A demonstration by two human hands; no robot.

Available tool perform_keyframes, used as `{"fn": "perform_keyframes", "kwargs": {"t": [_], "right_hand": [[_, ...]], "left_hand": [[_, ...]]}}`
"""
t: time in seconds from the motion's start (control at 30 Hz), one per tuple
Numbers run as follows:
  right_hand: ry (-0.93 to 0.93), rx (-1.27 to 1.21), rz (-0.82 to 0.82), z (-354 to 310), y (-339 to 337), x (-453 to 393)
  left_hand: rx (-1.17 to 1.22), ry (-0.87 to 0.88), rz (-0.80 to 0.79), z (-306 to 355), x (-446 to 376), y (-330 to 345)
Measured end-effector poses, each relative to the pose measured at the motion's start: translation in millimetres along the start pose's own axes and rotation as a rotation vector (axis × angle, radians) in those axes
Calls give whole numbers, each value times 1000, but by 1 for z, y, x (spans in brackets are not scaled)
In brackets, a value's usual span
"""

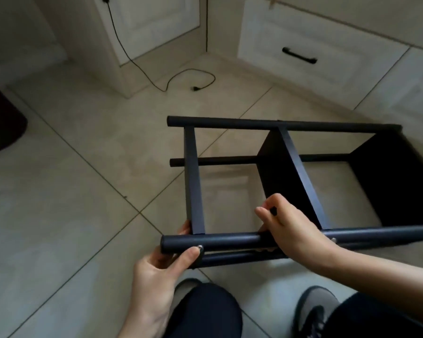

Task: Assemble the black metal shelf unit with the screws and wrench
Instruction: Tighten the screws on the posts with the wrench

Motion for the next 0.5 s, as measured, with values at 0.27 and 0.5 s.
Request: {"fn": "perform_keyframes", "kwargs": {"t": [0.27, 0.5], "right_hand": [[11, 65, -36, 9, 24, -4], [12, 103, -80, 19, 46, -13]], "left_hand": [[-22, -43, -16, -16, -9, -25], [-52, -145, 6, -25, -10, -35]]}}
Point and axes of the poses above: each hand's wrist, its own x-axis away from the middle knuckle, its own y-axis out of the palm, z = x × y, the point moved 6 cm from there along -x, towards the middle knuckle, and after that the axes turned 6 degrees about z, right-handed, at the moved point
